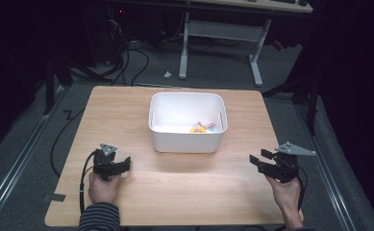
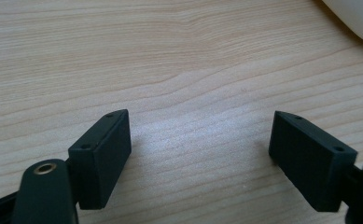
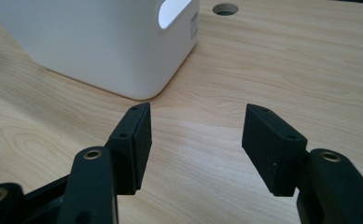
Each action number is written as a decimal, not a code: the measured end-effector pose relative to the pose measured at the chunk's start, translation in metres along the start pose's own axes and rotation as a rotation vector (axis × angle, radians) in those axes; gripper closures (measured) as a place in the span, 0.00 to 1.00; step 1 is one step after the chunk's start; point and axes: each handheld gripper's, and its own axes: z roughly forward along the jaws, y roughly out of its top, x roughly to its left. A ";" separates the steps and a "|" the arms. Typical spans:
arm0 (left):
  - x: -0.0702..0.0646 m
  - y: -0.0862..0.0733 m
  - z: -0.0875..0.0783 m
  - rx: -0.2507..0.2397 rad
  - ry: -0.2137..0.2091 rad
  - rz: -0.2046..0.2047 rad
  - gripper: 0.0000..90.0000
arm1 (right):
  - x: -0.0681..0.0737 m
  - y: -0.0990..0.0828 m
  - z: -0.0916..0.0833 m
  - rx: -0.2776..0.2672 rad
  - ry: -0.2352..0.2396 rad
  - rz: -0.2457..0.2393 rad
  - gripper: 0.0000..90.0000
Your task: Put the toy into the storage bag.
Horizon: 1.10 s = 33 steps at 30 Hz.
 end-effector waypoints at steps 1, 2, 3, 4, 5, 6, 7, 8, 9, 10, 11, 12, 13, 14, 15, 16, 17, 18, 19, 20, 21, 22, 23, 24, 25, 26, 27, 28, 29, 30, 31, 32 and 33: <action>0.000 0.000 0.000 0.000 0.000 0.000 0.24 | 0.000 -0.001 0.004 0.005 0.000 -0.003 0.48; 0.000 0.000 0.000 0.000 0.000 0.000 0.24 | 0.001 -0.002 0.006 0.007 0.003 0.002 0.48; 0.000 0.000 0.000 0.000 0.000 0.000 0.24 | 0.001 -0.002 0.006 0.007 0.003 0.002 0.48; 0.000 0.000 0.000 0.000 0.000 0.000 0.24 | 0.000 -0.003 0.008 0.008 0.006 0.001 0.48; 0.000 0.000 0.000 0.000 0.000 0.000 0.24 | 0.001 -0.004 0.009 0.010 0.010 0.009 0.48; 0.000 0.000 0.000 0.000 0.000 0.000 0.24 | 0.001 -0.005 0.011 0.011 0.024 0.017 0.48; 0.000 0.000 0.000 0.000 0.000 0.000 0.24 | 0.001 -0.007 0.012 0.006 0.033 0.024 0.48; 0.000 0.000 0.000 0.000 0.000 0.000 0.24 | 0.001 -0.007 0.012 0.006 0.033 0.024 0.48; 0.000 0.000 0.000 0.000 0.000 0.000 0.24 | 0.001 -0.008 0.013 0.005 0.039 0.032 0.48; 0.000 0.000 0.000 0.000 0.000 0.000 0.24 | 0.000 -0.009 0.015 0.008 0.043 0.036 0.48; 0.000 0.000 0.000 0.000 0.000 0.000 0.24 | 0.000 -0.010 0.017 0.011 0.041 0.037 0.48; 0.000 0.000 0.000 0.000 0.000 0.000 0.24 | 0.000 -0.010 0.017 0.011 0.041 0.037 0.48; 0.000 0.000 0.000 0.000 0.000 0.000 0.24 | -0.001 -0.011 0.019 0.018 0.041 0.041 0.48; 0.000 0.000 0.000 0.000 0.000 0.000 0.24 | -0.001 -0.011 0.019 0.018 0.041 0.041 0.48; 0.000 0.000 0.000 0.000 0.000 0.000 0.24 | 0.000 -0.012 0.021 0.021 0.041 0.044 0.48; 0.000 0.000 0.000 0.000 0.000 0.000 0.24 | 0.000 -0.013 0.022 0.026 0.040 0.046 0.48; 0.000 0.000 0.000 0.000 0.000 0.000 0.24 | 0.000 -0.014 0.025 0.034 0.034 0.042 0.48; 0.000 0.000 0.000 0.000 0.000 0.000 0.24 | 0.000 -0.014 0.025 0.034 0.034 0.042 0.48; 0.000 0.000 0.000 0.000 0.000 0.000 0.24 | -0.001 -0.015 0.029 0.044 0.036 0.047 0.48; 0.000 0.000 0.000 0.000 0.000 -0.001 0.24 | -0.001 -0.015 0.029 0.044 0.036 0.047 0.48; 0.000 0.000 0.000 0.000 -0.001 -0.001 0.24 | -0.001 -0.015 0.031 0.048 0.035 0.041 0.49; 0.000 0.000 0.000 0.000 -0.002 0.000 0.24 | -0.001 -0.016 0.033 0.057 0.033 0.045 0.49; 0.000 0.000 0.000 0.000 -0.001 -0.001 0.24 | -0.002 -0.017 0.038 0.071 0.026 0.050 0.49; 0.000 0.000 0.000 0.000 -0.001 -0.001 0.24 | -0.002 -0.017 0.038 0.071 0.026 0.050 0.49; 0.000 0.000 0.000 0.000 -0.001 -0.001 0.24 | -0.003 -0.018 0.040 0.077 0.024 0.056 0.50; 0.000 0.000 0.000 0.000 -0.001 -0.001 0.23 | -0.003 -0.018 0.040 0.077 0.024 0.056 0.50; 0.000 0.000 0.000 0.000 0.000 -0.001 0.23 | -0.003 -0.019 0.043 0.074 0.019 0.049 0.50; 0.000 0.000 0.000 0.000 0.000 0.000 0.23 | -0.003 -0.019 0.043 0.074 0.019 0.049 0.50; 0.000 0.000 0.000 0.001 0.000 0.000 0.23 | -0.003 -0.019 0.045 0.077 0.019 0.056 0.50; 0.000 0.000 0.000 0.001 0.000 0.000 0.23 | -0.003 -0.019 0.045 0.077 0.019 0.056 0.50; 0.000 0.000 0.000 0.000 -0.001 0.000 0.23 | -0.003 -0.020 0.047 0.083 0.013 0.050 0.50; 0.000 0.000 0.000 0.000 -0.001 0.000 0.23 | -0.003 -0.020 0.047 0.083 0.013 0.050 0.50; 0.000 0.000 0.000 0.000 -0.001 0.000 0.23 | -0.003 -0.020 0.048 0.085 0.011 0.050 0.49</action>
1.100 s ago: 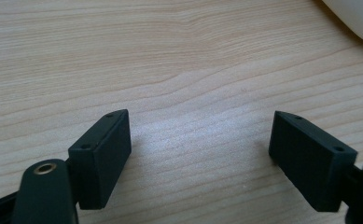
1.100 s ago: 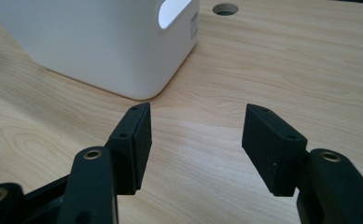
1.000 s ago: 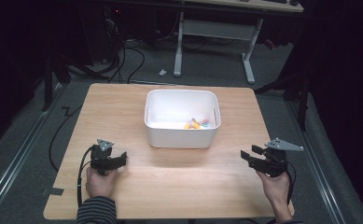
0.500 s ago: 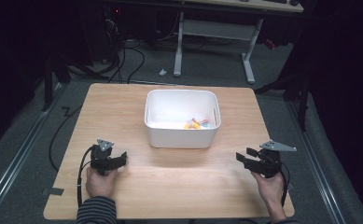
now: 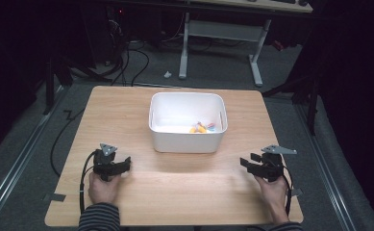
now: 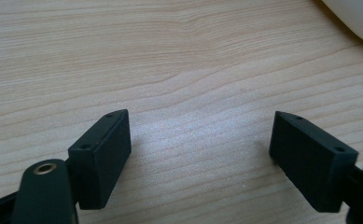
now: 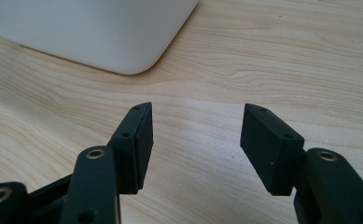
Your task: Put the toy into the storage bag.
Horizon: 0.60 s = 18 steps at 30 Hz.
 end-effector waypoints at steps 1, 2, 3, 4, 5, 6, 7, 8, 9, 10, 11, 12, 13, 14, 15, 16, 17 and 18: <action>0.000 0.000 0.000 0.000 0.000 0.000 0.23 | 0.000 0.000 0.001 0.002 -0.003 0.002 0.49; 0.000 0.000 0.000 0.000 0.000 0.000 0.23 | 0.001 0.000 0.003 0.006 -0.008 0.002 0.49; 0.000 0.000 0.000 0.000 0.000 0.000 0.23 | 0.001 0.000 0.003 0.006 -0.008 0.002 0.49; 0.000 0.000 0.000 0.000 0.000 0.000 0.23 | 0.001 0.000 0.006 0.005 -0.017 -0.008 0.49; 0.000 0.000 0.000 0.000 0.000 0.000 0.23 | 0.001 0.000 0.006 0.005 -0.017 -0.008 0.49; 0.000 0.000 0.000 0.000 0.000 0.000 0.23 | 0.001 -0.001 0.009 0.008 -0.016 -0.009 0.49; 0.000 0.000 0.000 0.000 0.000 0.000 0.23 | 0.001 -0.001 0.009 0.008 -0.016 -0.009 0.49; 0.000 0.000 0.000 0.000 0.000 0.000 0.23 | 0.001 -0.002 0.010 0.010 -0.019 -0.006 0.49; 0.000 0.000 0.000 0.000 0.000 0.000 0.23 | 0.001 -0.002 0.011 0.011 -0.023 -0.006 0.49; 0.000 0.000 0.000 0.000 0.000 0.000 0.23 | 0.001 -0.004 0.015 0.013 -0.027 -0.004 0.49; 0.000 0.000 0.000 0.000 0.000 0.000 0.23 | 0.001 -0.004 0.015 0.013 -0.027 -0.004 0.49; 0.000 0.000 0.000 -0.001 0.000 -0.001 0.23 | 0.000 -0.004 0.016 0.013 -0.028 0.000 0.49; 0.000 0.000 0.000 -0.001 0.000 -0.001 0.24 | 0.000 -0.005 0.017 0.012 -0.028 0.000 0.49; 0.000 0.000 0.000 -0.001 0.000 -0.001 0.24 | 0.000 -0.005 0.018 0.017 -0.034 -0.002 0.49; 0.000 0.000 0.000 -0.001 0.000 -0.001 0.24 | 0.000 -0.006 0.019 0.015 -0.041 -0.011 0.49; 0.000 0.000 0.000 -0.001 0.000 -0.001 0.24 | 0.001 -0.006 0.021 0.013 -0.045 -0.016 0.48; 0.000 0.000 0.000 -0.001 0.000 -0.001 0.24 | 0.001 -0.006 0.022 0.015 -0.047 -0.021 0.48; 0.000 0.000 0.000 -0.001 0.000 -0.001 0.24 | 0.002 -0.007 0.026 0.020 -0.059 -0.035 0.48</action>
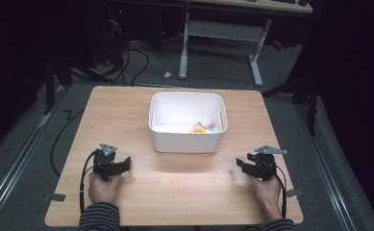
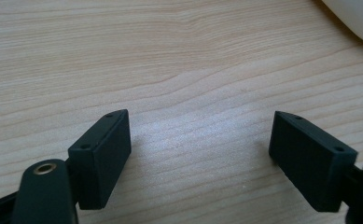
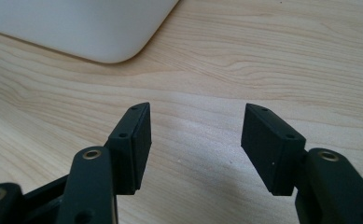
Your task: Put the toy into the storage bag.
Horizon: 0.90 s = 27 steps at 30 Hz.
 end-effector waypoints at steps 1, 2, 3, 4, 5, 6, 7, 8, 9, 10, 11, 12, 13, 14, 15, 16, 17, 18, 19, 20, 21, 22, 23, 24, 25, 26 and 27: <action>0.000 0.000 0.000 0.000 0.000 0.000 0.24 | 0.000 0.000 0.000 0.000 0.000 0.000 0.48; 0.000 0.000 0.000 0.000 0.000 0.000 0.24 | 0.001 -0.001 0.004 0.008 -0.010 -0.005 0.48; 0.000 0.000 0.000 0.000 0.000 0.000 0.24 | 0.001 -0.001 0.004 0.008 -0.010 -0.005 0.48; 0.000 0.000 0.000 0.000 0.000 0.000 0.24 | 0.001 -0.002 0.006 0.009 -0.012 -0.009 0.48; 0.000 0.000 0.000 0.000 0.000 0.000 0.24 | 0.001 -0.002 0.008 0.009 -0.014 -0.009 0.48; 0.000 0.000 0.000 0.000 0.000 0.000 0.24 | 0.001 -0.004 0.010 0.006 -0.018 -0.008 0.48; 0.000 0.000 0.000 0.000 0.000 0.000 0.24 | 0.001 -0.004 0.010 0.006 -0.018 -0.008 0.48; 0.000 0.000 0.000 0.000 0.000 0.000 0.24 | 0.002 -0.004 0.012 0.007 -0.020 -0.005 0.48; 0.000 0.000 0.000 0.000 0.000 0.000 0.24 | 0.002 -0.005 0.013 0.007 -0.021 -0.010 0.48; 0.000 0.000 0.000 0.000 0.000 -0.001 0.24 | 0.002 -0.006 0.016 0.018 -0.027 -0.013 0.47; 0.000 0.000 0.000 0.000 0.000 -0.001 0.24 | 0.002 -0.006 0.016 0.018 -0.027 -0.013 0.47; 0.000 0.000 0.000 0.000 0.000 0.000 0.24 | 0.002 -0.006 0.017 0.016 -0.031 -0.017 0.47; 0.000 0.000 0.000 0.000 0.000 0.000 0.24 | 0.002 -0.006 0.018 0.019 -0.031 -0.016 0.47; 0.000 0.000 0.000 0.000 0.000 0.000 0.24 | 0.002 -0.007 0.019 0.018 -0.032 -0.017 0.47; 0.000 0.000 0.000 0.000 0.000 0.000 0.24 | 0.003 -0.007 0.019 0.016 -0.039 -0.024 0.47; 0.000 0.000 0.000 0.000 0.000 0.000 0.24 | 0.003 -0.007 0.019 0.016 -0.041 -0.025 0.47; 0.000 0.000 0.000 0.000 0.000 0.000 0.24 | 0.003 -0.007 0.019 0.016 -0.041 -0.025 0.47; 0.000 0.000 0.000 0.000 0.000 0.000 0.24 | 0.003 -0.008 0.020 0.020 -0.042 -0.025 0.47; 0.000 0.000 0.000 0.000 0.000 0.000 0.24 | 0.003 -0.008 0.020 0.020 -0.042 -0.025 0.47; 0.000 0.000 0.000 0.000 0.000 0.000 0.24 | 0.003 -0.008 0.021 0.022 -0.044 -0.031 0.47; 0.000 0.000 0.000 0.000 0.000 0.000 0.24 | 0.003 -0.008 0.022 0.026 -0.047 -0.035 0.47; 0.000 0.000 0.000 0.000 0.000 0.000 0.24 | 0.002 -0.008 0.023 0.029 -0.050 -0.038 0.47; 0.000 0.000 0.000 0.000 0.000 0.000 0.24 | 0.002 -0.008 0.023 0.029 -0.050 -0.038 0.47; 0.000 0.000 0.000 0.000 0.000 0.000 0.24 | 0.002 -0.008 0.023 0.032 -0.053 -0.036 0.46; 0.000 0.000 0.000 0.000 0.000 0.000 0.24 | 0.002 -0.008 0.023 0.034 -0.058 -0.040 0.46; 0.000 0.000 0.000 0.000 0.000 0.000 0.24 | 0.002 -0.008 0.023 0.035 -0.062 -0.046 0.46; 0.000 0.000 0.000 0.000 -0.001 0.000 0.24 | 0.002 -0.008 0.023 0.037 -0.063 -0.047 0.46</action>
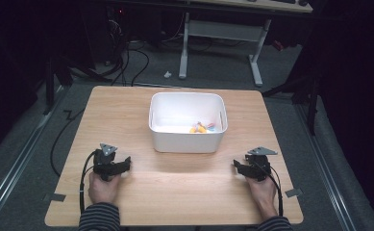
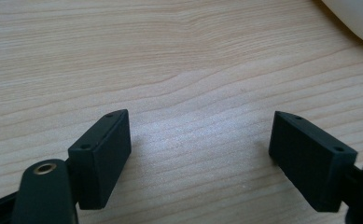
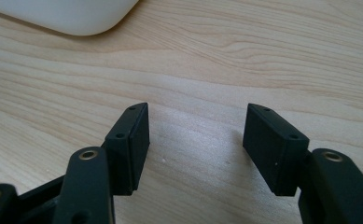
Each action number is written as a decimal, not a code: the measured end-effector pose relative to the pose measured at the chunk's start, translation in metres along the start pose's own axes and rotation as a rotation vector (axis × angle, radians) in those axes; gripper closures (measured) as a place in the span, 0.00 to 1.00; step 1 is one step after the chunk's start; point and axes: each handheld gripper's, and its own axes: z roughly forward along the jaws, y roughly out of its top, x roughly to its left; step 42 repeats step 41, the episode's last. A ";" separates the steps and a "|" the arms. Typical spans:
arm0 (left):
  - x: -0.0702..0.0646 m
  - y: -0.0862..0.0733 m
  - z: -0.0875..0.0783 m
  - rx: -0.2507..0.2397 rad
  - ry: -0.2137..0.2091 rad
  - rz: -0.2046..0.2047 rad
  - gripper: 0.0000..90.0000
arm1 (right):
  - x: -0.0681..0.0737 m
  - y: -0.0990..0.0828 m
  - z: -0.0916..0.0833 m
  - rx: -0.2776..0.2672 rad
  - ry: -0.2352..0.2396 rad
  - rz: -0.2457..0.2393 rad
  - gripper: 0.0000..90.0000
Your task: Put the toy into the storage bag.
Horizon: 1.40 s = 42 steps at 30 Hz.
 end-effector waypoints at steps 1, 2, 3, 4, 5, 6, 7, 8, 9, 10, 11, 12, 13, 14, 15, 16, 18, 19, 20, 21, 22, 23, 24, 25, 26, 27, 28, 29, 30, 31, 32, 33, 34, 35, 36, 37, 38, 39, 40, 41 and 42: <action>0.000 0.000 0.000 0.000 0.000 0.000 0.24 | -0.001 0.000 0.001 0.002 -0.004 -0.004 0.46; 0.000 0.000 0.000 0.000 0.000 0.000 0.24 | -0.001 0.000 0.001 0.002 -0.004 -0.004 0.46; 0.000 0.000 0.000 0.000 0.000 0.000 0.24 | -0.001 0.000 0.001 0.005 -0.006 0.000 0.46; 0.000 0.000 0.000 0.000 0.000 0.000 0.24 | -0.001 0.000 0.002 0.004 -0.009 -0.002 0.45; 0.000 0.000 0.000 0.000 0.000 0.000 0.24 | -0.002 0.000 0.002 0.000 -0.009 -0.004 0.45; 0.000 0.000 0.000 0.000 0.000 0.000 0.24 | -0.002 0.000 0.002 -0.003 -0.007 -0.001 0.45; 0.000 0.000 0.000 0.000 0.000 0.000 0.24 | -0.002 0.000 0.003 -0.005 -0.006 0.001 0.45; 0.000 0.000 0.000 0.000 0.000 0.000 0.24 | -0.002 0.000 0.003 -0.008 -0.003 0.001 0.44; 0.000 0.000 0.000 0.000 0.000 0.000 0.24 | -0.002 0.000 0.003 -0.008 -0.005 0.005 0.44; 0.000 0.000 0.000 0.000 0.000 0.000 0.24 | -0.002 0.000 0.004 -0.011 -0.005 0.003 0.43; 0.000 0.000 0.000 0.000 0.000 0.000 0.24 | -0.002 0.000 0.004 -0.011 -0.006 0.000 0.43; 0.000 0.000 0.000 0.000 0.000 0.001 0.24 | -0.001 -0.001 0.004 -0.013 -0.008 -0.005 0.42; 0.000 0.000 0.000 0.000 0.000 0.000 0.24 | -0.001 -0.001 0.005 -0.014 -0.009 -0.007 0.41; 0.000 0.000 0.000 0.000 0.000 0.000 0.24 | -0.002 -0.001 0.005 -0.020 -0.008 -0.011 0.41; 0.000 0.000 0.000 0.000 0.000 0.000 0.24 | -0.002 -0.002 0.006 -0.027 -0.009 -0.007 0.40; 0.000 0.000 0.000 0.000 0.000 0.000 0.24 | -0.002 -0.002 0.006 -0.028 -0.009 -0.010 0.39; 0.000 0.000 0.000 0.000 0.001 0.000 0.24 | -0.002 -0.002 0.006 -0.026 -0.007 -0.011 0.37; 0.000 0.000 0.000 0.000 0.001 0.000 0.24 | -0.002 -0.002 0.006 -0.025 -0.006 -0.012 0.37; 0.000 0.000 0.000 0.000 0.001 0.001 0.24 | -0.002 -0.002 0.006 -0.025 -0.004 -0.013 0.36; 0.000 0.000 0.000 0.000 0.001 0.001 0.24 | -0.002 -0.002 0.006 -0.024 -0.004 -0.012 0.35; 0.000 0.000 0.000 0.001 0.001 0.002 0.24 | -0.002 -0.002 0.006 -0.023 -0.004 -0.011 0.35; 0.000 0.000 0.000 0.001 0.002 0.002 0.24 | -0.002 -0.002 0.006 -0.023 -0.005 -0.010 0.34; 0.000 0.000 0.000 0.001 0.002 0.002 0.24 | -0.002 -0.002 0.006 -0.023 -0.006 -0.012 0.34; 0.000 0.000 0.000 0.001 0.002 0.002 0.24 | -0.002 -0.002 0.006 -0.023 -0.008 -0.011 0.34; 0.000 0.000 0.000 0.001 0.002 0.002 0.24 | -0.002 -0.002 0.006 -0.023 -0.009 -0.011 0.34; 0.000 0.000 0.000 0.001 0.002 0.002 0.24 | -0.002 -0.002 0.005 -0.022 -0.009 -0.010 0.34; 0.000 0.000 0.000 0.001 0.002 0.002 0.24 | -0.002 -0.002 0.005 -0.022 -0.009 -0.010 0.34; 0.000 0.000 0.000 0.001 0.002 0.003 0.24 | -0.002 -0.002 0.005 -0.022 -0.009 -0.010 0.34; 0.000 0.000 0.000 0.001 0.002 0.003 0.24 | -0.002 -0.002 0.005 -0.021 -0.009 -0.009 0.34; 0.000 0.000 0.000 0.001 0.002 0.003 0.24 | -0.002 -0.003 0.005 -0.023 -0.010 -0.008 0.34; 0.000 0.000 0.000 0.001 0.002 0.003 0.24 | -0.002 -0.003 0.005 -0.023 -0.010 -0.008 0.34; -0.001 0.000 0.000 0.001 0.002 0.003 0.24 | -0.002 -0.003 0.005 -0.023 -0.010 -0.010 0.34; -0.001 0.000 0.000 0.001 0.002 0.003 0.24 | -0.002 -0.002 0.005 -0.021 -0.009 -0.008 0.34; -0.001 0.000 0.000 0.001 0.002 0.003 0.24 | -0.002 -0.002 0.005 -0.022 -0.009 -0.010 0.34; -0.001 0.000 0.000 0.001 0.002 0.003 0.24 | -0.002 -0.002 0.005 -0.021 -0.009 -0.008 0.34; -0.001 0.000 0.000 0.001 0.002 0.003 0.24 | -0.002 -0.003 0.005 -0.021 -0.009 -0.009 0.34; -0.001 0.000 0.000 0.001 0.002 0.003 0.24 | -0.002 -0.003 0.005 -0.021 -0.010 -0.008 0.34; -0.001 0.000 0.000 0.001 0.002 0.003 0.24 | -0.002 -0.003 0.005 -0.022 -0.010 -0.010 0.34; -0.001 0.000 0.000 0.001 0.002 0.003 0.24 | -0.002 -0.003 0.005 -0.021 -0.010 -0.008 0.34; -0.001 0.000 0.000 0.001 0.002 0.003 0.24 | -0.002 -0.003 0.005 -0.021 -0.010 -0.008 0.34; -0.001 0.000 0.000 0.001 0.002 0.003 0.24 | -0.002 -0.003 0.005 -0.021 -0.010 -0.008 0.34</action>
